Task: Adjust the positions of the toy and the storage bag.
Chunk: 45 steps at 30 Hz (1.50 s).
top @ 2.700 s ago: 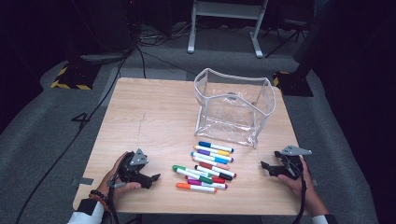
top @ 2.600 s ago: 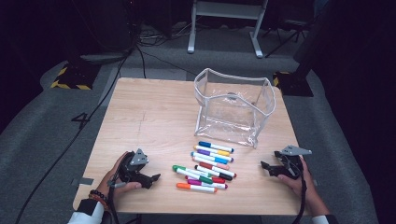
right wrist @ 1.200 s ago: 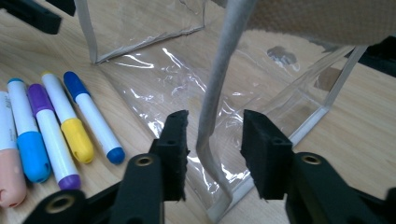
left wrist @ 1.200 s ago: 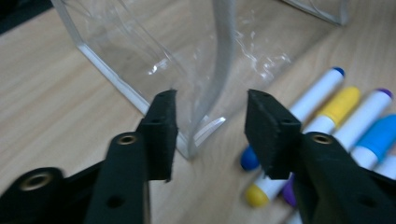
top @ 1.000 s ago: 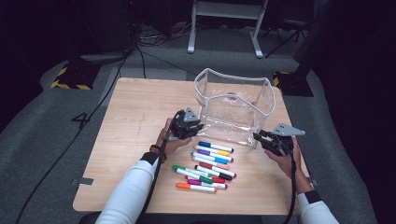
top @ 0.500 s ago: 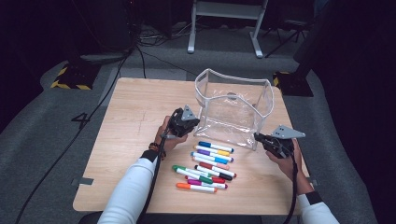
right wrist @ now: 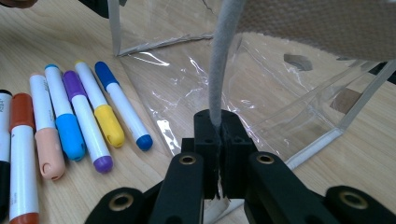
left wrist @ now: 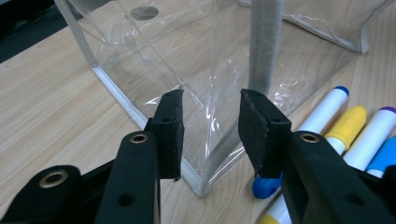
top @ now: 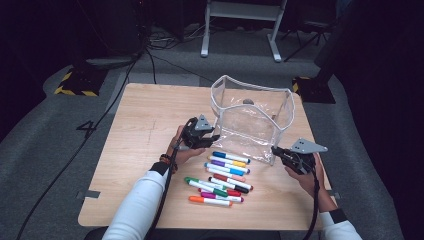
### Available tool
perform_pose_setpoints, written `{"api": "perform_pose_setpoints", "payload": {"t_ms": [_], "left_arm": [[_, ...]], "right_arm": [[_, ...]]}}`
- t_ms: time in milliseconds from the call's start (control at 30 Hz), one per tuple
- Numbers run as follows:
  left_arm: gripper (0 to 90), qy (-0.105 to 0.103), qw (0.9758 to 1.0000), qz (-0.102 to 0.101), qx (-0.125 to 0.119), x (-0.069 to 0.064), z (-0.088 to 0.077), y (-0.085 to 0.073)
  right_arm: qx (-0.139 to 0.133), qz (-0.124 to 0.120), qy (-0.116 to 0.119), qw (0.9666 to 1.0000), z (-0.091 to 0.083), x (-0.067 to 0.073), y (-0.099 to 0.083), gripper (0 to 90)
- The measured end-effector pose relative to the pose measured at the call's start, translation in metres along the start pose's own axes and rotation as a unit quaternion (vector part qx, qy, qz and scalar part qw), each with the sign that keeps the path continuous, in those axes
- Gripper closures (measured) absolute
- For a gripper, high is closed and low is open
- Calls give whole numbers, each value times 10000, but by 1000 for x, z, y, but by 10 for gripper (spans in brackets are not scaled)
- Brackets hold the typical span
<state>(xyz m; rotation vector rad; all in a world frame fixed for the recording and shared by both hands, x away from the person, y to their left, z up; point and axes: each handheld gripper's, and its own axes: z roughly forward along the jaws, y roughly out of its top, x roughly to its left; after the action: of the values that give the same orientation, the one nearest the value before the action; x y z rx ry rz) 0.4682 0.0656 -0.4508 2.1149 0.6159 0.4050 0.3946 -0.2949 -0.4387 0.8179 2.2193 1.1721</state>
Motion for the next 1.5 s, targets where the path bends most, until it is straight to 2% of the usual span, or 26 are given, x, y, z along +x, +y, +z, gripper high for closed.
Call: {"api": "perform_pose_setpoints", "payload": {"t_ms": [67, 167, 267, 300, 333, 367, 400, 467, 533, 600, 900, 1100, 1133, 1167, 1200, 1233, 1267, 1300, 1333, 1433, 1467, 1500], "left_arm": [[601, -86, 9999, 1, -61, -1, -7, -1], [591, -337, 9994, 57, -104, -4, -14, -3], [557, -398, 9991, 170, -20, -11, -10, -1], [567, -374, 9989, 278, 43, -17, -4, 0], [594, -374, 9989, 278, 43, -17, -4, 0], [594, -246, 9991, 335, 85, -19, -1, 1], [638, -177, 9992, 343, 86, -20, 1, 1], [792, -13, 9993, 366, 86, -17, 1, 0], [846, -40, 9994, 349, 56, -14, -1, -1], [870, 22, 9992, 387, 63, -13, -5, -2], [876, 2, 9995, 314, 33, 0, -21, -8], [875, 9, 9996, 276, 7, 0, -22, -10], [872, -10, 9997, 259, 16, 0, -22, -10], [800, 18, 9997, 250, 51, 0, -23, -9], [775, -24, 9996, 259, 87, 0, -24, -10], [739, 21, 9995, 287, 120, -2, -30, -12], [714, 21, 9995, 287, 120, -2, -30, -12], [698, -15, 9994, 304, 138, -2, -38, -16], [669, -15, 9994, 304, 138, -2, -38, -16], [579, 12, 9994, 269, 208, -4, -52, -24], [556, 84, 9992, 284, 270, -6, -62, -32], [526, 84, 9992, 284, 270, -6, -62, -32]], "right_arm": [[1, 0, -11, 10000, -1, 0, 0, 874], [-15, 34, 24, 10000, -2, 0, -1, 874], [-33, -4, 59, 10000, -2, 3, -1, 874], [-9, -43, 57, 10000, -2, 5, 0, 874], [-9, -43, 57, 10000, -2, 5, 0, 874], [-4, -41, 70, 10000, -3, 6, 0, 874], [-6, -65, 76, 9999, -3, 6, 0, 874], [0, -52, 71, 10000, -4, 7, -1, 874], [-16, -19, 63, 10000, -5, 7, -2, 874], [-32, -11, 83, 10000, -7, 7, -3, 874], [-46, 18, 37, 10000, -15, 9, -8, 875], [-54, 23, 41, 10000, -16, 12, -9, 873], [-50, 18, 29, 10000, -16, 13, -9, 870], [-40, 32, 101, 9999, -15, 13, -9, 850], [-39, 39, 165, 9998, -15, 13, -9, 813], [-26, 16, 137, 9999, -15, 13, -9, 788], [-26, 16, 137, 9999, -15, 13, -9, 788], [-17, 28, 177, 9998, -17, 13, -9, 765], [-17, 28, 177, 9998, -17, 13, -9, 765], [29, 25, 434, 9990, -20, 17, -12, 670], [76, -6, 470, 9989, -21, 20, -13, 642], [76, -6, 470, 9989, -21, 20, -13, 642]]}}
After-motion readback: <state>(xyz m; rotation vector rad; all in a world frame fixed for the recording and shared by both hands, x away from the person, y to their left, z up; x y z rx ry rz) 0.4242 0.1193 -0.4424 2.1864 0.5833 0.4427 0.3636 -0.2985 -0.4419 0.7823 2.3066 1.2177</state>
